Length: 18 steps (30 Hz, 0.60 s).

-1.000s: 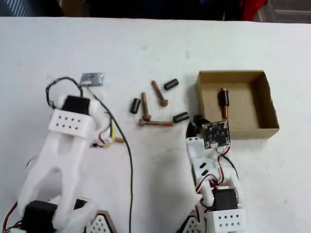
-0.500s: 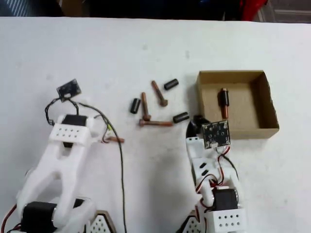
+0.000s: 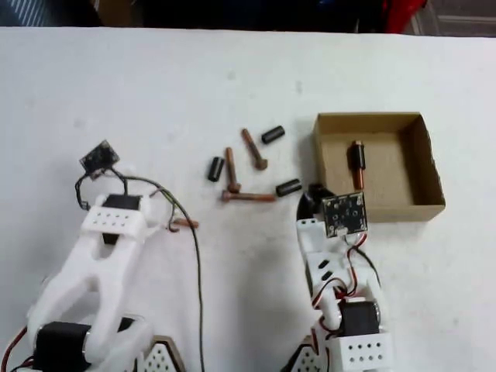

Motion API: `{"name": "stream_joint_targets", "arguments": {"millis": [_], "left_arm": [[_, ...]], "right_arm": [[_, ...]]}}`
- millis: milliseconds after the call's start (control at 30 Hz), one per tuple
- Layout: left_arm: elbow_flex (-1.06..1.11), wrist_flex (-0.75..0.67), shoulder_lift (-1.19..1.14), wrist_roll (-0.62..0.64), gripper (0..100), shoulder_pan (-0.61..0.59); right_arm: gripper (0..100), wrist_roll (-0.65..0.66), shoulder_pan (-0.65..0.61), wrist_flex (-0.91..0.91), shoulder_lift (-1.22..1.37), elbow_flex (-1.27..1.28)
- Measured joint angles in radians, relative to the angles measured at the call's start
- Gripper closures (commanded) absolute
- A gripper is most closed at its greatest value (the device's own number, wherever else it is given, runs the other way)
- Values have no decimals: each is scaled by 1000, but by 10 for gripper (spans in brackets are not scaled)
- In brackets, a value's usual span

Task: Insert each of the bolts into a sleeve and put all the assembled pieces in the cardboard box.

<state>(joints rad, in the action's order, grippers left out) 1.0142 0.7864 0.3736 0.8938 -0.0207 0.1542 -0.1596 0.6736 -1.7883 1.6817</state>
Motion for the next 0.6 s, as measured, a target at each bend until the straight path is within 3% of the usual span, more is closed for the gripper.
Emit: {"name": "stream_joint_targets", "arguments": {"millis": [267,600], "left_arm": [[61,-124,0,0,883,0],[78,-133,0,0,883,0]], "right_arm": [[981,0,0,0,0,0],[981,0,0,0,0,0]]}}
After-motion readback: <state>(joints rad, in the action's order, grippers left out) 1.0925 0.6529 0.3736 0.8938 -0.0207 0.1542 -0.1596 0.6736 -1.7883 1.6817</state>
